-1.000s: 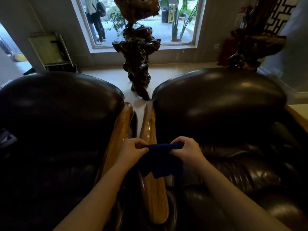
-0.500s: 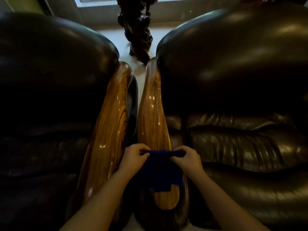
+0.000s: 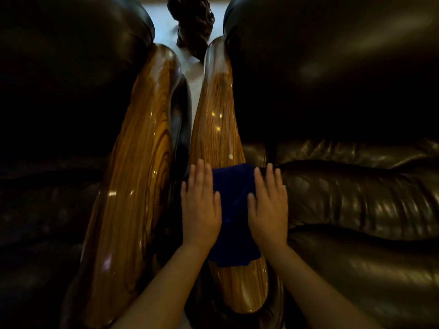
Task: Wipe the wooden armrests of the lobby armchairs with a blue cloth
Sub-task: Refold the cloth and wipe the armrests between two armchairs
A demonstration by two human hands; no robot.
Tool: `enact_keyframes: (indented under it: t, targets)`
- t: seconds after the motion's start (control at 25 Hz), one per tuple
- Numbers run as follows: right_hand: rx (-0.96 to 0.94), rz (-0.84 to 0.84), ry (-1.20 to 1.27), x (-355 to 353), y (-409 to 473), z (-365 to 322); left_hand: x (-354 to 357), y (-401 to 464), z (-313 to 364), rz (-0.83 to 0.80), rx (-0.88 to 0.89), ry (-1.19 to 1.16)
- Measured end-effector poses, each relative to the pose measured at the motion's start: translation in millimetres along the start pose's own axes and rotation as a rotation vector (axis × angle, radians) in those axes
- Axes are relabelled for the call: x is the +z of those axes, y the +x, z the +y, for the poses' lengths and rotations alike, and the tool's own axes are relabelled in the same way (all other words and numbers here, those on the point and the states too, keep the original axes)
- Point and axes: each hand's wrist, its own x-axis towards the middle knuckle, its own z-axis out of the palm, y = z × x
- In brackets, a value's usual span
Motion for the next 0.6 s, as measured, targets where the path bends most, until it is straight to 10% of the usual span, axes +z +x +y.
enact_keyframes:
  t: [0.6]
  targets:
    - [-0.054,-0.091,0.063,45.2,18.0,-10.5,39.9,13.2,-9.9,-0.089,0.021,0.247]
